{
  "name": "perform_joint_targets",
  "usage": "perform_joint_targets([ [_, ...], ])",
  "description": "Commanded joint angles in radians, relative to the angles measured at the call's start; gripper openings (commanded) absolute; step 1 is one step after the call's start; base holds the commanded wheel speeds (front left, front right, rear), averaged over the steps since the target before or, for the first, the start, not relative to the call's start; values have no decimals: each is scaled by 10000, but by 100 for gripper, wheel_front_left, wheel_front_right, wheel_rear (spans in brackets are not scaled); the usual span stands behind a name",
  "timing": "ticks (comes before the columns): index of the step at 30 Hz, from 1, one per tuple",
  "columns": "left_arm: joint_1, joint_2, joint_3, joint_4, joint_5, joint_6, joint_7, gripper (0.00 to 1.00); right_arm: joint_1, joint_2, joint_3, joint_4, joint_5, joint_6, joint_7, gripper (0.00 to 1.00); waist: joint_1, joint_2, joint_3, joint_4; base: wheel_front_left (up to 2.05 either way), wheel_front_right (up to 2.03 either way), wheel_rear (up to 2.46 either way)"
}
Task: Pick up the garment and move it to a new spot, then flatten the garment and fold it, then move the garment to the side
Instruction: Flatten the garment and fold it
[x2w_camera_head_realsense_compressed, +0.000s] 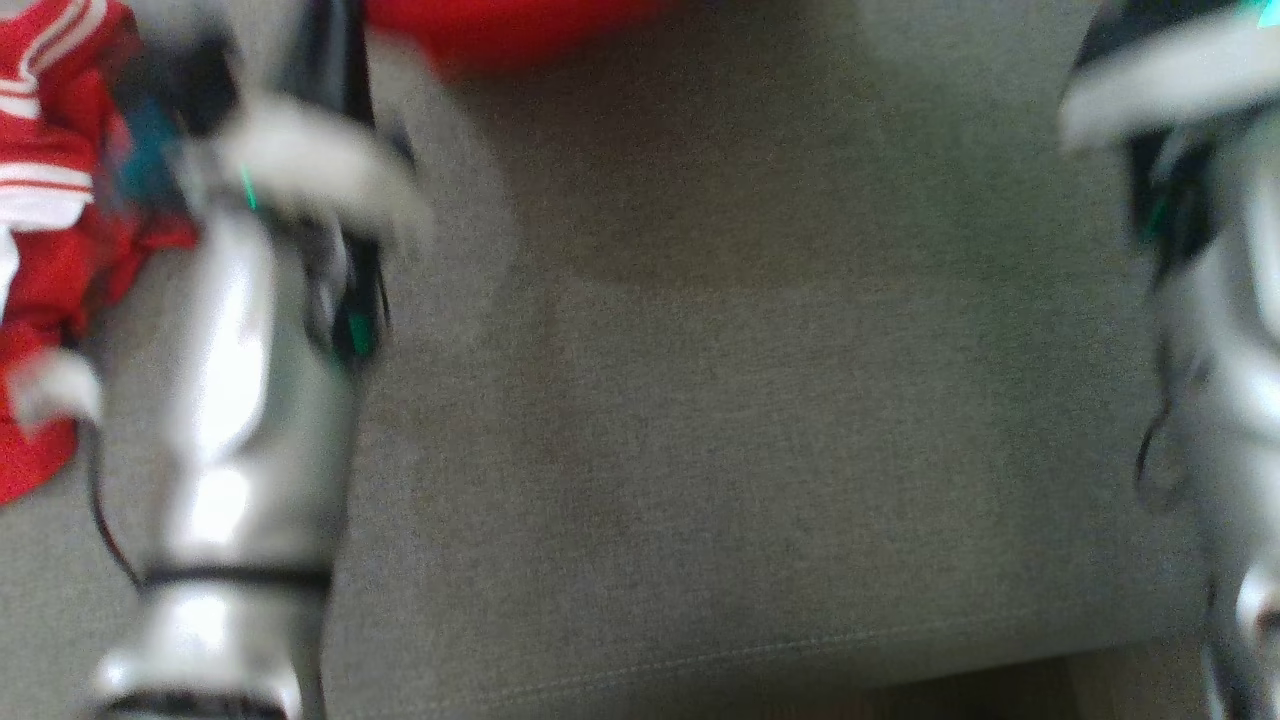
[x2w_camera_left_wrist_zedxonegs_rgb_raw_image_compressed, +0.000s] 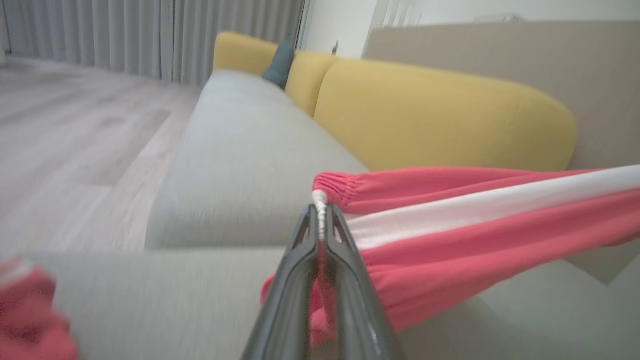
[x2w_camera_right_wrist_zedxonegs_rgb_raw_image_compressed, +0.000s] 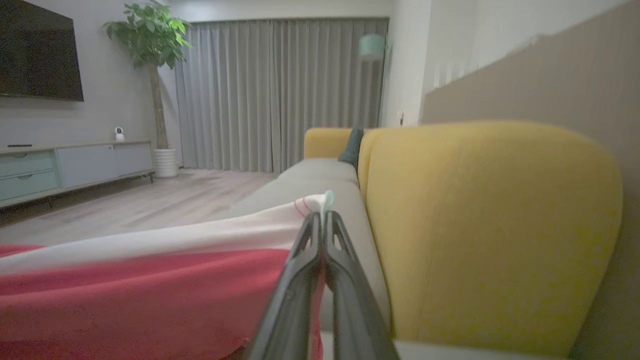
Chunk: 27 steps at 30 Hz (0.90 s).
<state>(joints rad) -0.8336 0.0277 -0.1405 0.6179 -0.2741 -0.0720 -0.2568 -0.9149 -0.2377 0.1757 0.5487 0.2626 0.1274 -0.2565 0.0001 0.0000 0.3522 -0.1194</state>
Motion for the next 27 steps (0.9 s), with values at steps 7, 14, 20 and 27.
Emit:
perform_joint_targets([
  [7,3640,233,867,-620,-689,116,-48,0,3568,-106,291,-1117,985,33,-52,0,-1,0,-1197,-170,0,0,0],
  [14,6315,228,626,-1499,-1800,586,-48,0,6300,-28,410,-1678,1498,33,-52,0,-1,0,-2443,-140,0,0,0],
  [20,7659,227,392,-2263,-1856,670,-48,0,7777,-117,157,-2461,1884,33,177,0,-1,0,-2900,82,0,0,0],
  [27,7595,226,39,-2733,-1913,624,-49,0,7543,-159,-35,-3307,1703,33,733,0,-1,0,-2476,455,0,0,0],
])
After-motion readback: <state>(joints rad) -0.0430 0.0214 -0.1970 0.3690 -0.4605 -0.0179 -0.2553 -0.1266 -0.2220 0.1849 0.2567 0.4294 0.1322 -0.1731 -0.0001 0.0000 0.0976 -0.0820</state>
